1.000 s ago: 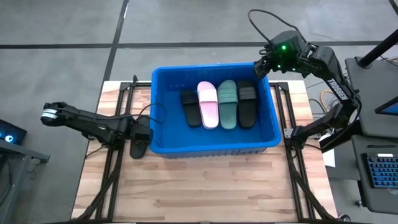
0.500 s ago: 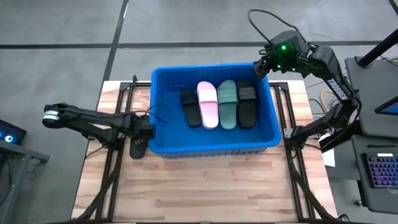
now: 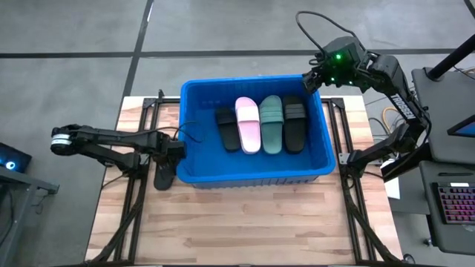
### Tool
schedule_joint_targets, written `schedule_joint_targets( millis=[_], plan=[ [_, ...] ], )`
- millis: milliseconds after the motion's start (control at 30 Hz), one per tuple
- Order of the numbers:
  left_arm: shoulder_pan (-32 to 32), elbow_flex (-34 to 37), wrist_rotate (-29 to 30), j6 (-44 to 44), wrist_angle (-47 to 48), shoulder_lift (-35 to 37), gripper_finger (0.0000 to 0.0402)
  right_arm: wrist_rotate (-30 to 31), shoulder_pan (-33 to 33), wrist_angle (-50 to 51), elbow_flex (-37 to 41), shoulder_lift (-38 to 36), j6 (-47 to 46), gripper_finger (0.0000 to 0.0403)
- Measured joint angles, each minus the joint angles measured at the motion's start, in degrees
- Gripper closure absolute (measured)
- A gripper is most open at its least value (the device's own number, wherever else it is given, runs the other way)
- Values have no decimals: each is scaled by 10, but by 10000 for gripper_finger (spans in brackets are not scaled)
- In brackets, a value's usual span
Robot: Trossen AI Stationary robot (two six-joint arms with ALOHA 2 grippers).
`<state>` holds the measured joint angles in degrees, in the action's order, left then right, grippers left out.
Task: Pick and place slides into bin
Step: Put the black slide into the blue bin
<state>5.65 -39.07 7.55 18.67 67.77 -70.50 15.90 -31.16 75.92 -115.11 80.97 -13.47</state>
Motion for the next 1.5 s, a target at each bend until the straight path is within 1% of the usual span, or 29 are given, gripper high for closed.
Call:
schedule_joint_targets(
  millis=[67,167,200,300,500,633,700,767,833,900,967,1000,1100,1200,1267,1333,1500],
  plan=[
    [0,0,-1,-1,1,1,309,0,0,0,0,0,0,209],
    [0,0,-3,-12,7,6,377,0,0,0,0,0,0,209],
    [0,0,-5,-12,12,9,389,0,0,0,0,0,0,209],
    [1,0,-6,-22,19,14,398,0,0,0,0,0,0,209],
    [1,-19,-5,-47,73,16,401,1,0,-6,0,0,0,209],
    [0,-19,-21,-87,72,18,401,2,0,-12,0,0,4,209],
    [0,-17,-24,-90,67,17,398,2,0,-13,0,0,4,209],
    [0,-18,-26,-92,67,16,382,2,0,-13,0,0,5,209],
    [0,-19,-35,-97,68,16,352,2,0,-13,0,0,5,209],
    [0,-20,-42,-101,67,17,310,2,0,-13,0,0,5,209],
    [0,-19,-41,-101,64,19,259,2,0,-13,0,0,5,209],
    [0,-17,-31,-99,61,20,231,2,0,-13,0,0,5,209],
    [0,-13,45,-67,49,18,156,2,0,-13,0,0,6,209],
    [-1,-5,59,-45,-2,0,106,2,0,-14,0,0,7,209],
    [-6,-6,45,-42,-5,-21,92,2,0,-14,0,0,7,209],
    [-6,-9,50,-44,3,-42,89,2,0,-14,0,0,7,209],
    [-3,-11,52,-43,-7,-54,104,2,0,-15,0,0,7,209]
  ],
)
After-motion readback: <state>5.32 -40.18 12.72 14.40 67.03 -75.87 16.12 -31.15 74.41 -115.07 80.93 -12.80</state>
